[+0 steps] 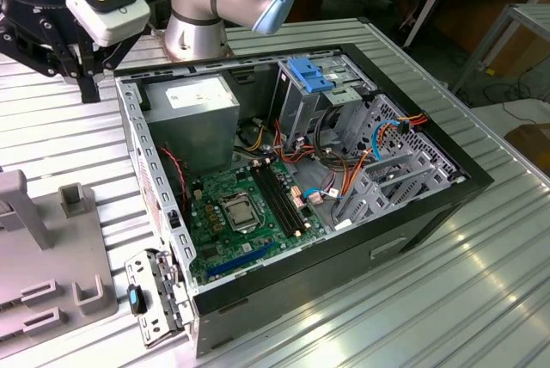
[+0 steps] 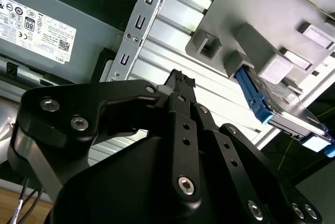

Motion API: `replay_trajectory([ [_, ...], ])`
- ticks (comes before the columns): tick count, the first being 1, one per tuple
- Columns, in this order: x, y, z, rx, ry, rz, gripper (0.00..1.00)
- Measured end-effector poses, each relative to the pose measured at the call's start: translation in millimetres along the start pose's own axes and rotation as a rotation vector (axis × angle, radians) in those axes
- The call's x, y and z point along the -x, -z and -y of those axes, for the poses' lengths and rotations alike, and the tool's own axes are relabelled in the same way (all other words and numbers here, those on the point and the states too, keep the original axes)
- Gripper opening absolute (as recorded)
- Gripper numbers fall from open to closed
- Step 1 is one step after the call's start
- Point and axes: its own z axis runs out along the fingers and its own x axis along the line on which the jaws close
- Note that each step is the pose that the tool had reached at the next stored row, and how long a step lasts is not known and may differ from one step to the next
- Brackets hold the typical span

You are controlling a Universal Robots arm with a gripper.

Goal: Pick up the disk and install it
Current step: 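Reach for the disk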

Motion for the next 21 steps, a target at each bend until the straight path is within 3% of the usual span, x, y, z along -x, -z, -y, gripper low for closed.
replay_trajectory([
  [21, -28.1, 0.8, 2.1, -0.0001, 0.000, -0.0001, 0.11],
])
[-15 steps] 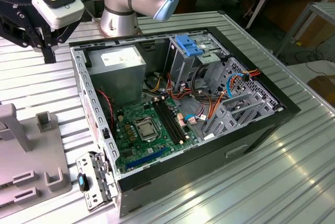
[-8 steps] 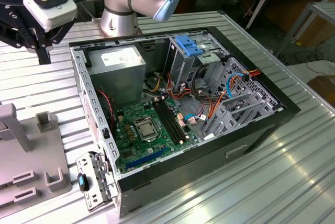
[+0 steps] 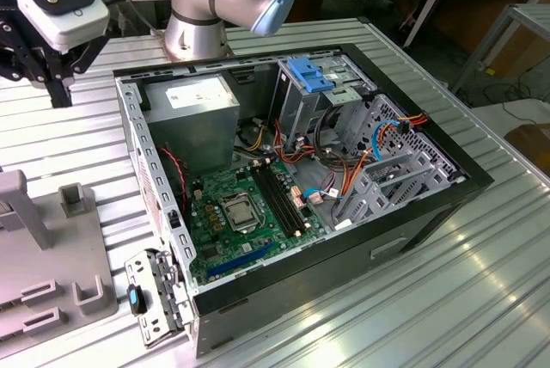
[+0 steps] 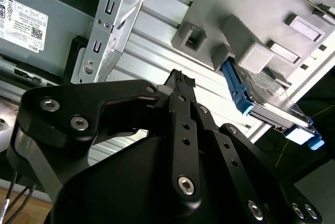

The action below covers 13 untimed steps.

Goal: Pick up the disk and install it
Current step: 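Reach for the disk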

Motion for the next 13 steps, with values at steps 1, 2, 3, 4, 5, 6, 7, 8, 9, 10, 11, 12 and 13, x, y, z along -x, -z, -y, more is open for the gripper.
replay_trajectory([
  [1, -1.5, 0.0, 0.1, 0.0000, 0.000, 0.0000, 0.11],
  [2, -4.6, 0.1, 0.4, 0.0000, 0.000, 0.0001, 0.11],
  [3, -7.5, 0.2, 0.6, 0.0000, 0.000, 0.0001, 0.11],
  [4, -10.9, 0.3, 0.8, 0.0000, 0.000, 0.0001, 0.11],
  [5, -13.9, 0.3, 1.0, 0.0000, 0.000, 0.0001, 0.11],
  [6, -16.9, 0.4, 1.2, 0.0000, 0.000, 0.0001, 0.11],
  [7, -18.1, 0.5, 1.2, 0.0000, 0.000, 0.0001, 0.11],
  [8, -19.8, 0.5, 1.3, 0.0000, 0.000, 0.0001, 0.11],
  [9, -22.0, 0.6, 1.0, 0.0000, 0.000, 0.0000, 0.11],
  [10, -24.8, 0.6, 0.5, 0.0000, 0.000, 0.0000, 0.11],
  [11, -26.8, 0.7, 0.2, 0.0000, 0.000, 0.0000, 0.11],
  [12, -28.0, 0.7, -0.2, 0.0000, 0.000, 0.0000, 0.11],
  [13, -28.9, 0.6, -0.7, 0.0001, 0.000, 0.0001, 0.11],
])
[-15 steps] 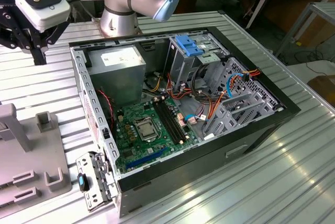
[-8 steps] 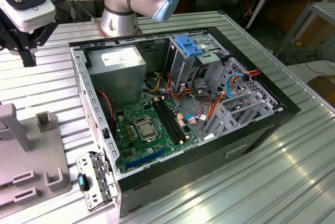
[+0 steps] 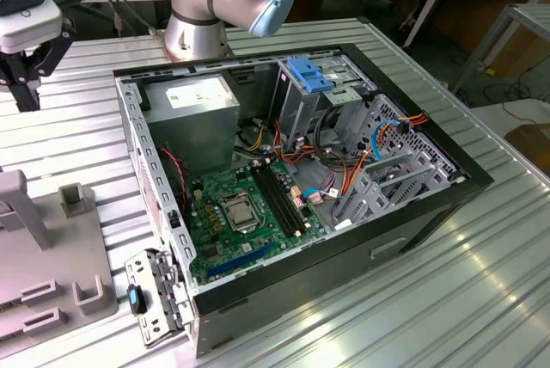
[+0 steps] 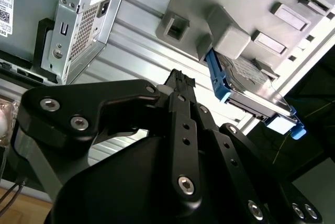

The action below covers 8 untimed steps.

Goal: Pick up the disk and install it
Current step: 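Reach for the disk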

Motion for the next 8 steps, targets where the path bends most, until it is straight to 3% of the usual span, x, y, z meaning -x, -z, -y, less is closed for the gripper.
replay_trajectory([
  [4, -5.8, 0.0, -3.6, -0.0001, 0.000, 0.0000, 0.11],
  [8, -21.5, 0.2, -6.0, 0.0000, 0.000, 0.0000, 0.11],
])
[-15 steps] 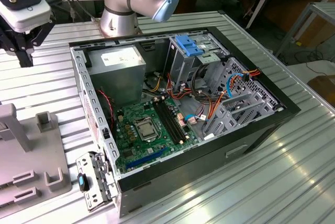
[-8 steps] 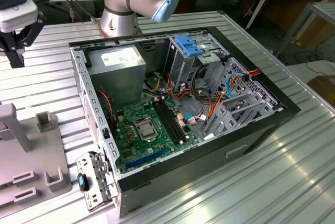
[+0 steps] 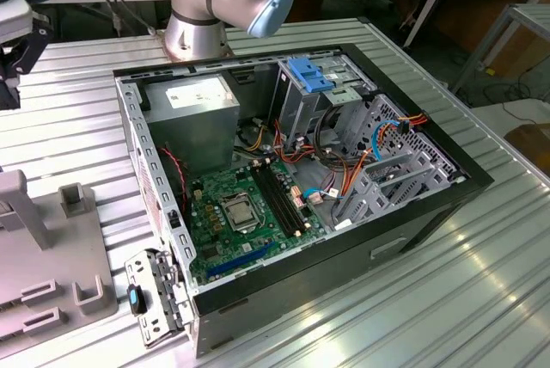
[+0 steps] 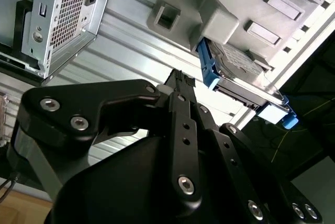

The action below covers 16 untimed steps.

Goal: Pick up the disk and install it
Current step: 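Reach for the disk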

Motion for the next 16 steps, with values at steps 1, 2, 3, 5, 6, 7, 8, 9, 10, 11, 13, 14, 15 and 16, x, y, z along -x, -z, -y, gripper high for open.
replay_trajectory([
  [1, -4.5, 0.1, -0.8, 0.0000, 0.000, -0.0001, 0.11],
  [2, -8.0, 0.1, -1.5, 0.0000, 0.000, 0.0000, 0.11],
  [3, -10.1, 0.2, -2.1, -0.0001, 0.000, -0.0001, 0.11],
  [5, -17.4, 0.2, -4.3, -0.0001, 0.000, -0.0001, 0.11],
  [6, -19.4, 0.1, -4.8, 0.0000, 0.000, 0.0000, 0.11],
  [7, -22.4, 0.1, -5.5, 0.0000, 0.000, 0.0000, 0.11],
  [8, -26.3, 0.2, -6.4, 0.0000, 0.000, 0.0000, 0.11],
  [9, -30.0, 0.2, -7.4, 0.0000, 0.000, 0.0000, 0.11],
  [10, -34.7, 0.3, -8.6, 0.0000, 0.000, 0.0000, 0.11],
  [11, -37.6, 0.3, -9.3, -0.0001, 0.000, -0.0001, 0.11],
  [13, -44.1, 0.3, -10.5, 0.0000, 0.000, 0.0000, 0.11],
  [14, -47.9, 0.3, -10.9, 0.0000, 0.000, 0.0000, 0.11],
  [15, -50.4, 0.4, -11.1, 0.0000, 0.000, 0.0000, 0.11],
  [16, -52.7, 0.4, -11.3, 0.0000, 0.000, 0.0000, 0.11],
])
